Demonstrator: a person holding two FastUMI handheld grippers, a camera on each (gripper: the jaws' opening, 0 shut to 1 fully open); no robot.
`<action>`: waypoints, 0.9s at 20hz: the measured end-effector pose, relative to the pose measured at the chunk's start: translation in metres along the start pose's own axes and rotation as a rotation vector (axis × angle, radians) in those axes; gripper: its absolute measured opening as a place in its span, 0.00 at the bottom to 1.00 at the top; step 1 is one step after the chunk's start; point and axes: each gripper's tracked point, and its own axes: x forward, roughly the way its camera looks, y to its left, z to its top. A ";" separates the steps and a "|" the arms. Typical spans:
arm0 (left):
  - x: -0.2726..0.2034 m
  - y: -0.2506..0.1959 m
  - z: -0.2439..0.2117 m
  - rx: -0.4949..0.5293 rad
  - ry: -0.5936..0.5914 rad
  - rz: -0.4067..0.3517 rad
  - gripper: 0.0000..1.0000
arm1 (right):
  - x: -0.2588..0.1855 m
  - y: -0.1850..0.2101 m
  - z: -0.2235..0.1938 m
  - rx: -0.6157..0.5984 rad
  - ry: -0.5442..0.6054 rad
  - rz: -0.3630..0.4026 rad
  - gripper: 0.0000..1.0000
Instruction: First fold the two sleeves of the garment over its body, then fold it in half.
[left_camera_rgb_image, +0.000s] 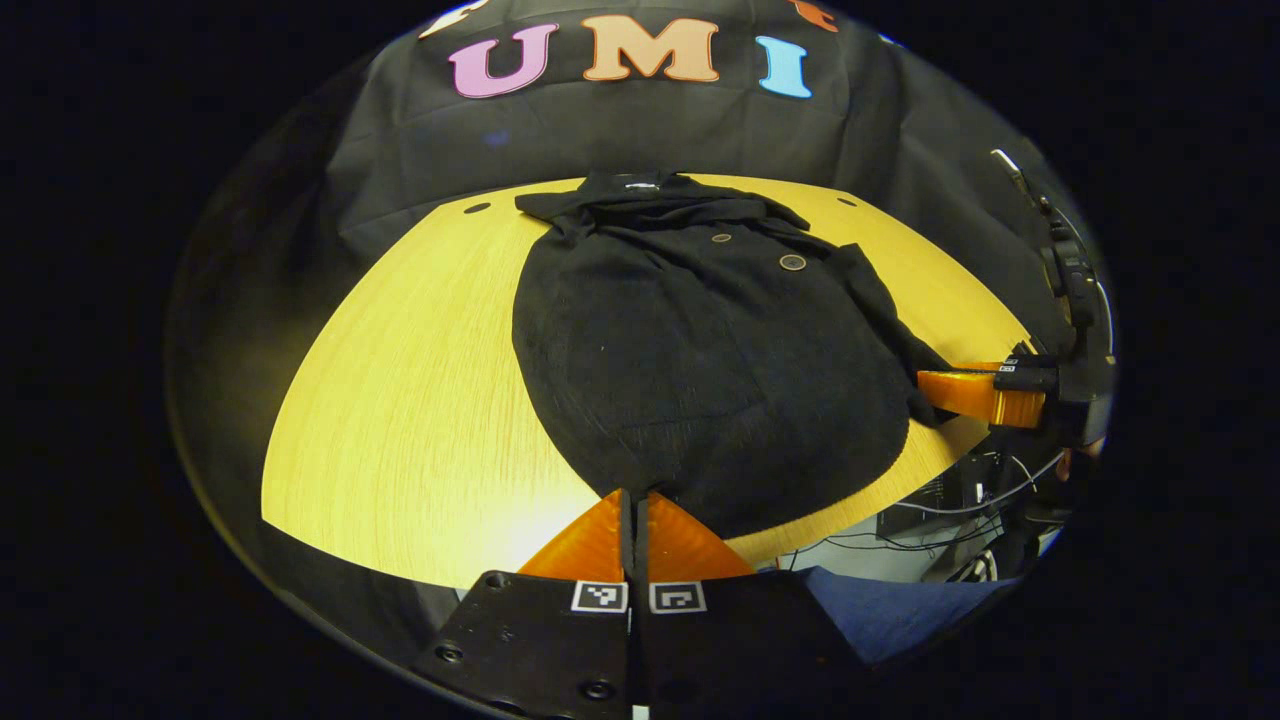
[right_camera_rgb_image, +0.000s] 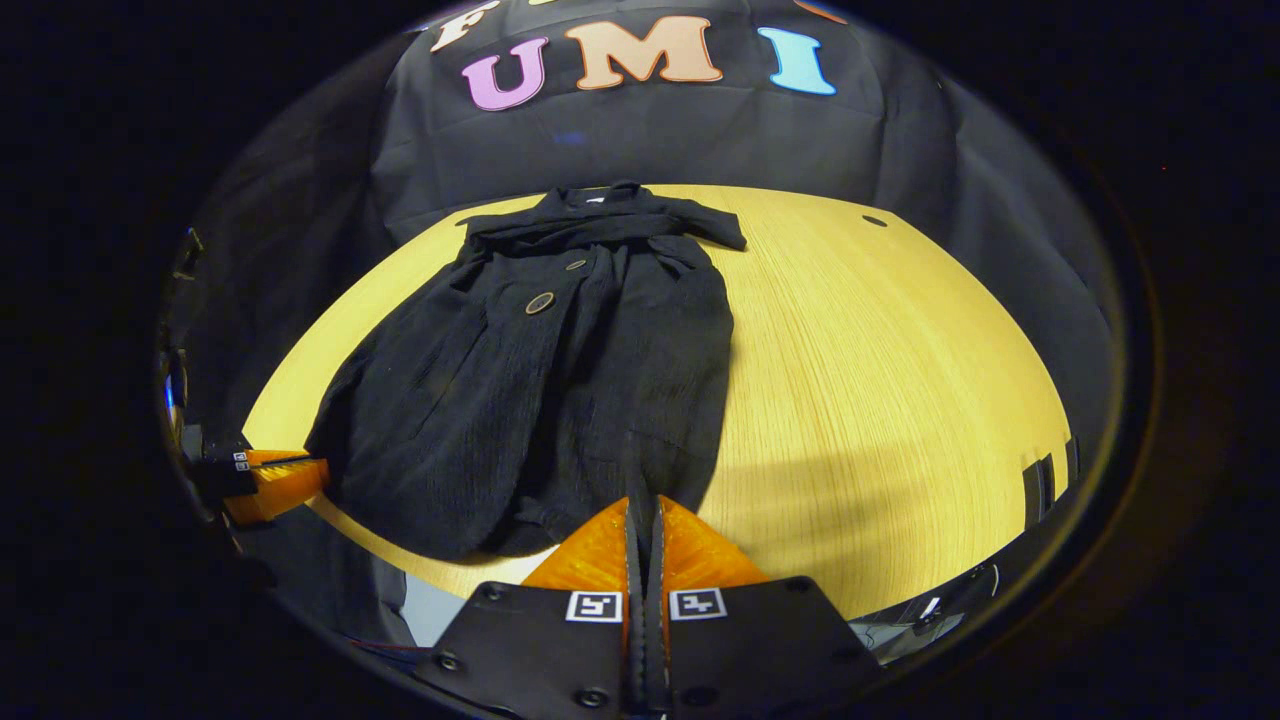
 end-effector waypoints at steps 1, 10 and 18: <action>-0.001 0.001 0.005 0.004 -0.011 -0.004 0.00 | -0.002 0.000 0.003 -0.001 -0.006 -0.001 0.03; -0.017 0.019 0.076 0.017 -0.147 -0.015 0.00 | -0.038 0.011 0.061 0.031 -0.139 0.024 0.00; -0.024 0.046 0.137 -0.069 -0.236 0.016 0.00 | -0.055 0.019 0.114 0.002 -0.232 0.036 0.03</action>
